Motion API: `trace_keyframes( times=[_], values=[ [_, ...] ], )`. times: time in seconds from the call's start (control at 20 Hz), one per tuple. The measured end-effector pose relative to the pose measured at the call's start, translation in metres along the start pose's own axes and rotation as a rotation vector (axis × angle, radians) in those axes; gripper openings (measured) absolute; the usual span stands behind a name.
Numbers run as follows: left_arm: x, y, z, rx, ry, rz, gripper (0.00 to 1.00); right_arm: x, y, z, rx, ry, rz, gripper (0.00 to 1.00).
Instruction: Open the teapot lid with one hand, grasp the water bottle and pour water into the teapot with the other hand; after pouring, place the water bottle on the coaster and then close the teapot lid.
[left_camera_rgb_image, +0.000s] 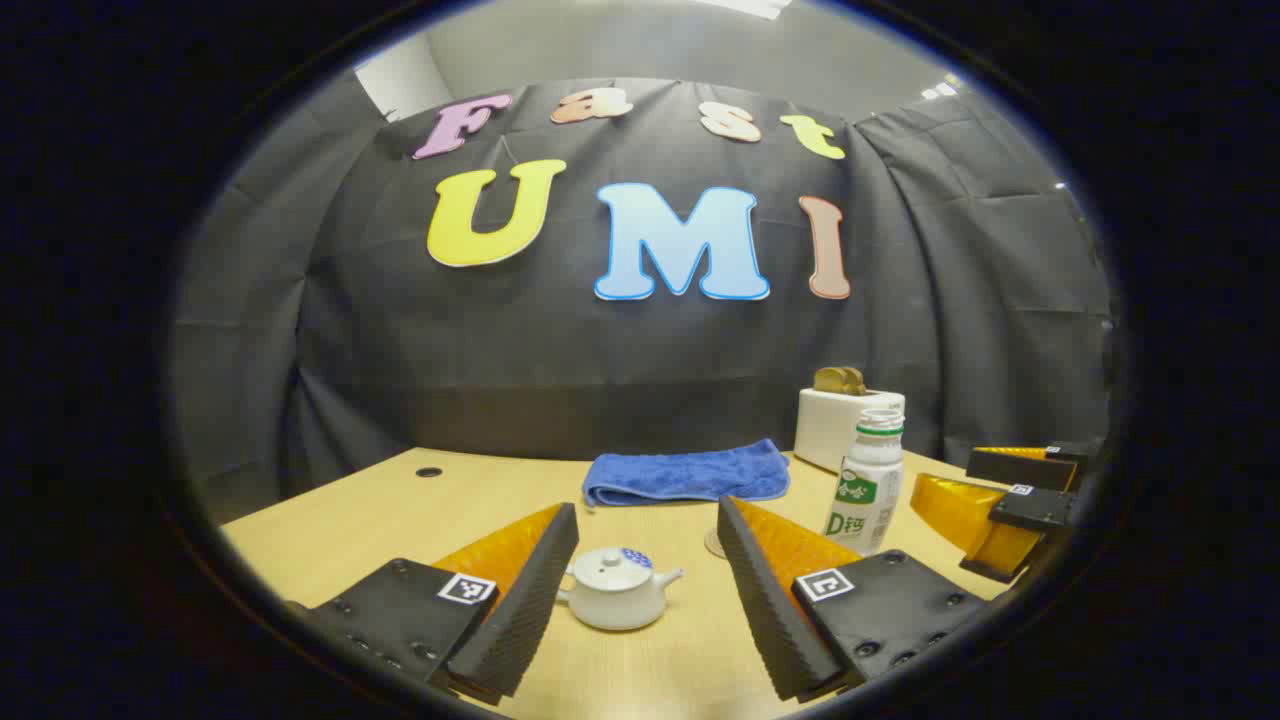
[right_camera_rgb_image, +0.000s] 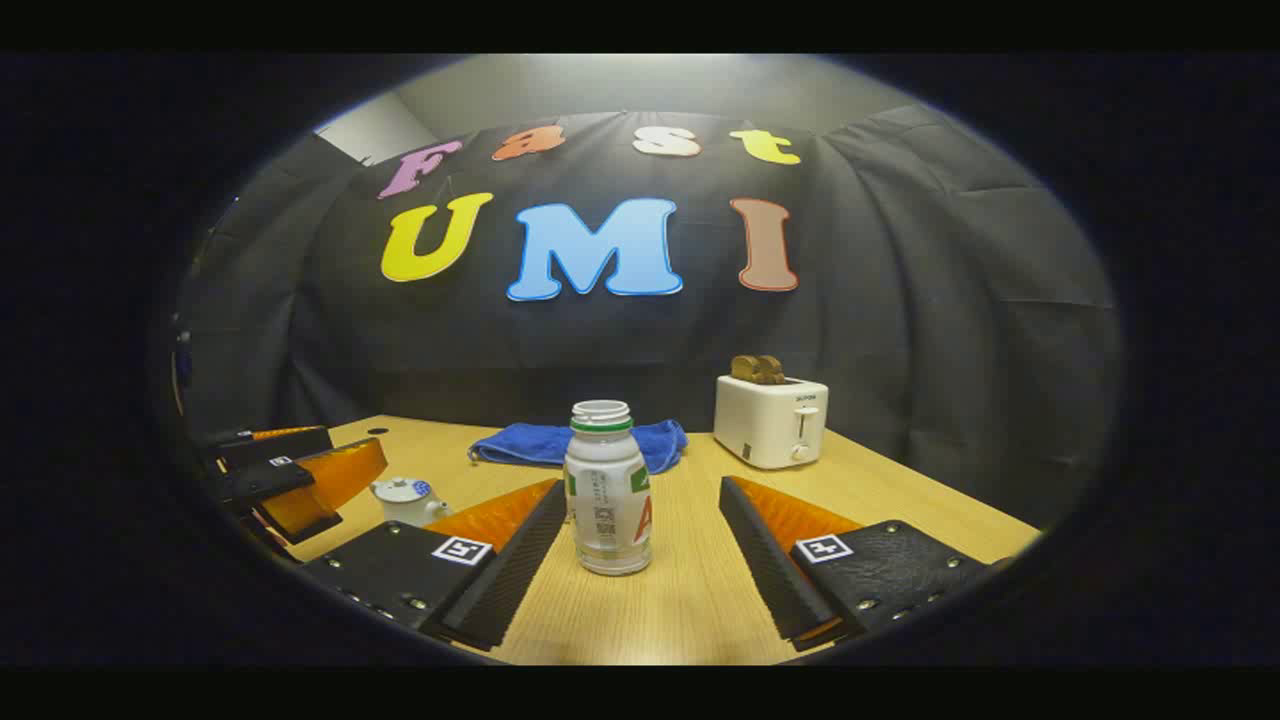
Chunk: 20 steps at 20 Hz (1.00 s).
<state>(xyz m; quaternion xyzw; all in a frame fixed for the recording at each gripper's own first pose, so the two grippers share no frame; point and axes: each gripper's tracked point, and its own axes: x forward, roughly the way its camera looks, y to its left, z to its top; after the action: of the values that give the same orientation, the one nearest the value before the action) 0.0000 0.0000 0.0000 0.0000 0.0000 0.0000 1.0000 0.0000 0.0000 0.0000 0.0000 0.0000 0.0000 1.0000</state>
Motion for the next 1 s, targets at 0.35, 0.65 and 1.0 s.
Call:
trace_keyframes(
  times=[0.35,0.65,1.0],
  values=[
    [0.014,0.007,-0.016,-0.018,0.043,0.012,0.97,0.007,0.0,-0.003,-0.005,0.007,0.001,0.95],
    [0.033,0.016,-0.031,0.008,0.075,0.022,0.93,0.013,0.006,-0.011,0.002,0.027,0.016,0.95],
    [0.072,0.023,-0.057,0.037,0.138,0.017,0.78,0.02,0.006,-0.026,0.001,0.055,0.03,0.95]
  ],
)
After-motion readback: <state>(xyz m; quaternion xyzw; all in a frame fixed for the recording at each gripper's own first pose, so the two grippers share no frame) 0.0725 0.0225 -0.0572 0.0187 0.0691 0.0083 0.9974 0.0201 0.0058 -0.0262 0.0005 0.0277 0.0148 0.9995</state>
